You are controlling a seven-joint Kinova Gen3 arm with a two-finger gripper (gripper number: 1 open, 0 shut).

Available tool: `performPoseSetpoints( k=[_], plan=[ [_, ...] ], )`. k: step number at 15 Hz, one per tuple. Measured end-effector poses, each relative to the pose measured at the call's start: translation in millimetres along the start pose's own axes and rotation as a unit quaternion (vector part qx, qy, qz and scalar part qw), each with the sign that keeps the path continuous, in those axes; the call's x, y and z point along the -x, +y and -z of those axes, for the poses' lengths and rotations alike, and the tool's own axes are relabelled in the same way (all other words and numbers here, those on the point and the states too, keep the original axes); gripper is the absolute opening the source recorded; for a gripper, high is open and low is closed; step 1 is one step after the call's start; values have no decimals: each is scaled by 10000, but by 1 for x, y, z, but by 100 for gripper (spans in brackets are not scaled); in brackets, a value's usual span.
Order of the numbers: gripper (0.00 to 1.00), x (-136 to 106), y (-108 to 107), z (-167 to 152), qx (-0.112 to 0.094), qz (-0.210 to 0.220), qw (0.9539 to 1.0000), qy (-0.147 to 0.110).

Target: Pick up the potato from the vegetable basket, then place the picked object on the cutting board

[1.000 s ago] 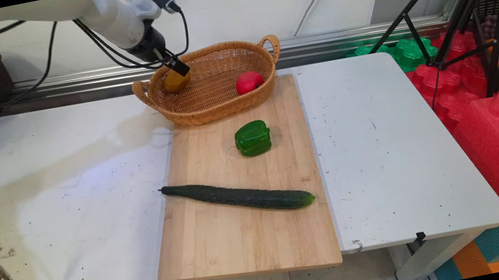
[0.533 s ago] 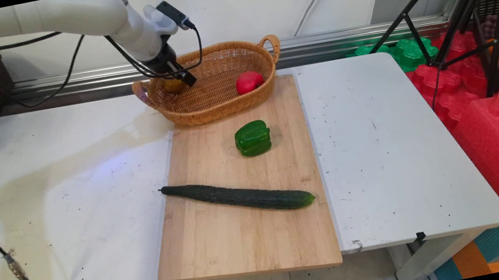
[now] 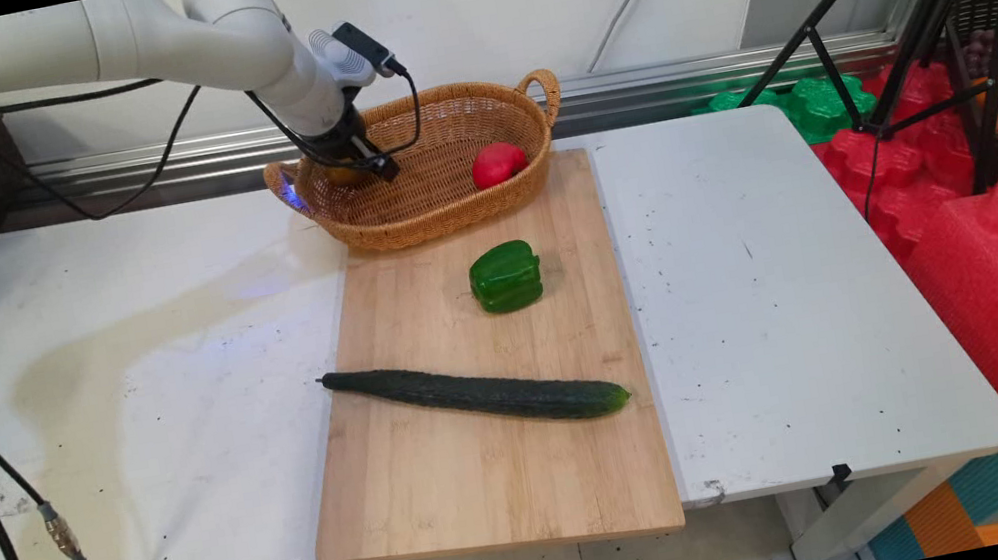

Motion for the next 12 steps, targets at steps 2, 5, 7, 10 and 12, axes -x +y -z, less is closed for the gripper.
performPoseSetpoints(
  k=[2, 5, 7, 10, 12],
  plan=[
    [0, 0, 2, -3, -43, 15, 10000, 2],
    [0, 0, 3, 2, -138, 10, 9999, 58],
    [0, 1, 5, 14, -168, 1, 9997, 172],
    [0, 0, 7, 40, -162, -22, 9989, 448],
    [0, -1, 9, 58, -149, -75, 9979, 624]
  ],
)
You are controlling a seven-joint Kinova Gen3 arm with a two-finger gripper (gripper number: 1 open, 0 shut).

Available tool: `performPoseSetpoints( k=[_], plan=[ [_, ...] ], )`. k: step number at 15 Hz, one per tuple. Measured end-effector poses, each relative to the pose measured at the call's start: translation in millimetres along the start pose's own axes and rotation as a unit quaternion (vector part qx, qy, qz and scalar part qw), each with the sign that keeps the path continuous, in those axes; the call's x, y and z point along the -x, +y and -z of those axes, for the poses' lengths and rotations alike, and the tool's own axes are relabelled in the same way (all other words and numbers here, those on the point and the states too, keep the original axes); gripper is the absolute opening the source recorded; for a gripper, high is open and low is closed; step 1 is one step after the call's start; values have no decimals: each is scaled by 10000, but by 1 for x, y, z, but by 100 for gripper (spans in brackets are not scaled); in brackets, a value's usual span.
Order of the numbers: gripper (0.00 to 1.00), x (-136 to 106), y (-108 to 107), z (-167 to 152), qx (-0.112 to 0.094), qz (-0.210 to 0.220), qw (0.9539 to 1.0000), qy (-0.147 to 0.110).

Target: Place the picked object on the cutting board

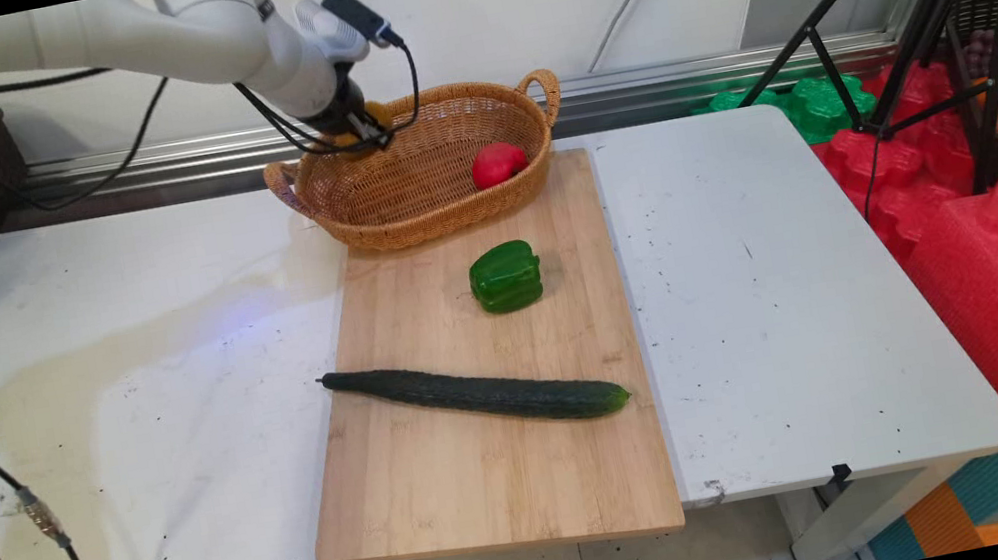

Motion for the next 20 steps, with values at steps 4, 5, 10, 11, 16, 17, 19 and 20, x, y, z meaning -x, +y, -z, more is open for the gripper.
performPoseSetpoints(
  k=[4, 5, 10, 11, 16, 17, 19, 20],
  plan=[
    [0, -3, 5, 51, 227, -329, 9982, 436],
    [0, -2, 9, 63, 346, -463, 9969, 525],
    [0, 15, 28, 116, 1002, -1091, 9861, 754],
    [0, 21, 33, 124, 1152, -1207, 9831, 747],
    [0, 52, 55, 149, 1774, -1636, 9685, 609],
    [0, 57, 60, 150, 1880, -1701, 9657, 566],
    [0, 65, 67, 149, 2045, -1800, 9609, 489],
    [0, 67, 69, 148, 2090, -1828, 9596, 465]
  ],
)
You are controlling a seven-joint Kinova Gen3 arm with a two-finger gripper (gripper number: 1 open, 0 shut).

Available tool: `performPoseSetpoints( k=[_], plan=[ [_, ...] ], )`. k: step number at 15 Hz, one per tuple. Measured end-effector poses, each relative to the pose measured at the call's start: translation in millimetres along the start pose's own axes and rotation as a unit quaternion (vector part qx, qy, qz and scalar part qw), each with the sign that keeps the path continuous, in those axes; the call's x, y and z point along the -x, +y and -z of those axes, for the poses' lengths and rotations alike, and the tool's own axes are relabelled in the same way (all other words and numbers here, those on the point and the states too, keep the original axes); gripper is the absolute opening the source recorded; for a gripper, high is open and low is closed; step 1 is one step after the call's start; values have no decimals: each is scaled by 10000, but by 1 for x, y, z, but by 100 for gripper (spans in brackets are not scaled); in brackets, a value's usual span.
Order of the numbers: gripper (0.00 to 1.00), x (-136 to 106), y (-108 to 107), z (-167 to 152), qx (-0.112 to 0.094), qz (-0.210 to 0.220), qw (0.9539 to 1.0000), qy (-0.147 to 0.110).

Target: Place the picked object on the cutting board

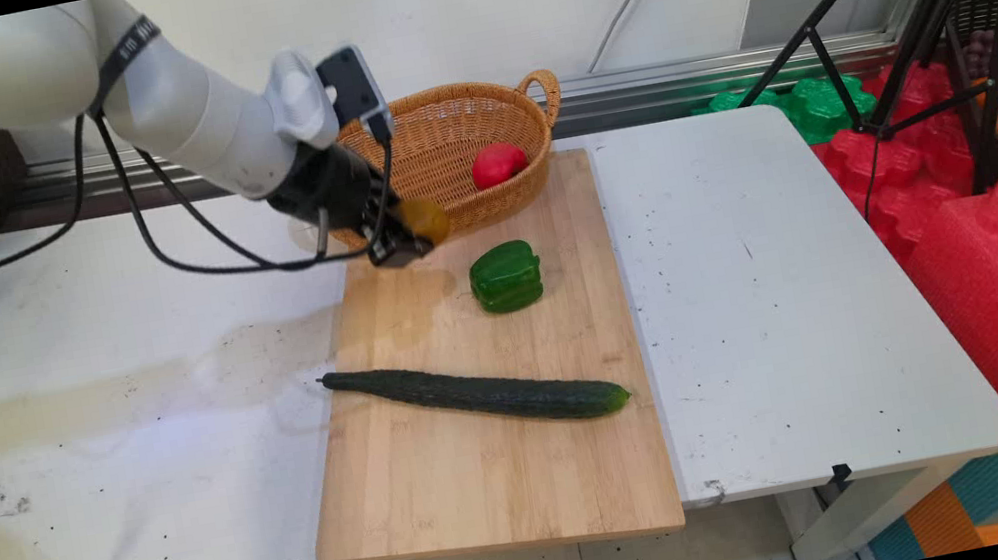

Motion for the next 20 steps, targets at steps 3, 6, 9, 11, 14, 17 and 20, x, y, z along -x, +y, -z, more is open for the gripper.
performPoseSetpoints(
  k=[3, 6, 9, 11, 14, 17, 20],
  plan=[
    [0, 6, 7, -14, 221, -123, 9996, -129],
    [0, 13, 12, -34, 439, -255, 9982, -307],
    [0, 17, 16, -53, 610, -368, 9967, -392],
    [0, 19, 17, -63, 690, -416, 9959, -419],
    [0, 20, 17, -72, 755, -449, 9952, -435],
    [0, 21, 18, -81, 833, -481, 9944, -442],
    [100, 21, 18, -85, 871, -498, 9940, -433]
  ],
)
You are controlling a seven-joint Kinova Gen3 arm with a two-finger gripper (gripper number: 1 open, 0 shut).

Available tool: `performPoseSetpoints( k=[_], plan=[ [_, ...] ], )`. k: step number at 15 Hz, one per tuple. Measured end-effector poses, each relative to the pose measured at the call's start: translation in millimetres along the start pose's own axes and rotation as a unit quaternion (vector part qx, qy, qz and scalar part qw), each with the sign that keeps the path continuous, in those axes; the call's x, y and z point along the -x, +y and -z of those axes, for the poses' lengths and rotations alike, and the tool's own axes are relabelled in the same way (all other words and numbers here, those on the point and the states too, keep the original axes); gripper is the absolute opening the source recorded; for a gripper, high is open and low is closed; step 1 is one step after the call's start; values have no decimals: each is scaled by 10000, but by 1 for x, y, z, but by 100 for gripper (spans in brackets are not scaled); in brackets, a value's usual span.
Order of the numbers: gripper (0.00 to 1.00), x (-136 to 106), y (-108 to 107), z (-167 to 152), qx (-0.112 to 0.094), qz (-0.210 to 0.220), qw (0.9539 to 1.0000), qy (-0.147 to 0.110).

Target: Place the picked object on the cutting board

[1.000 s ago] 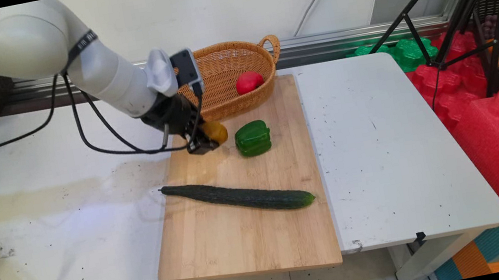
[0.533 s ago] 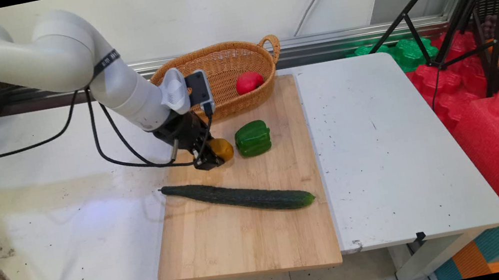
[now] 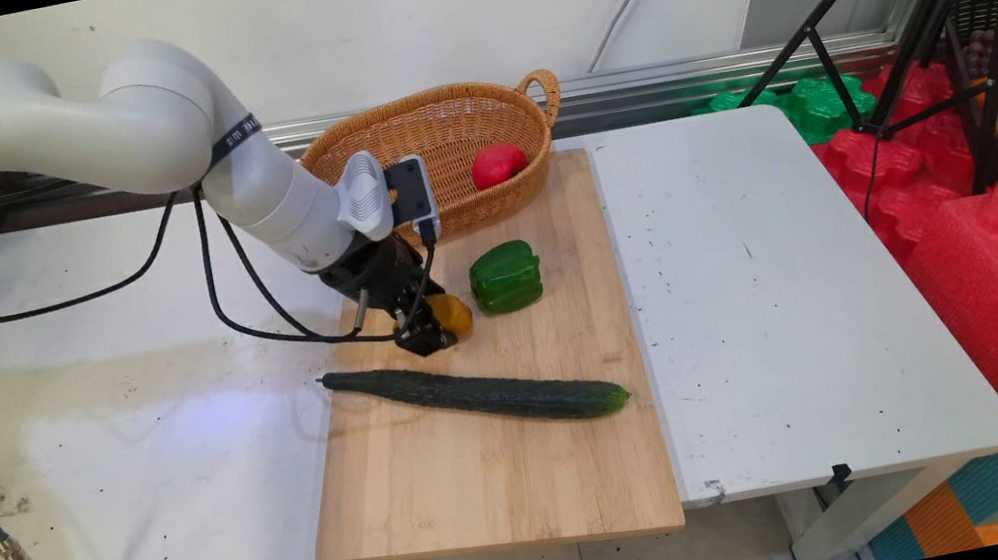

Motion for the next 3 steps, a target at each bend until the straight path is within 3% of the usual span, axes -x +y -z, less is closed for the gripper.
performPoseSetpoints(
  k=[3],
  plan=[
    [100, 0, 0, 0, 15, -8, 10000, 30]
  ],
)
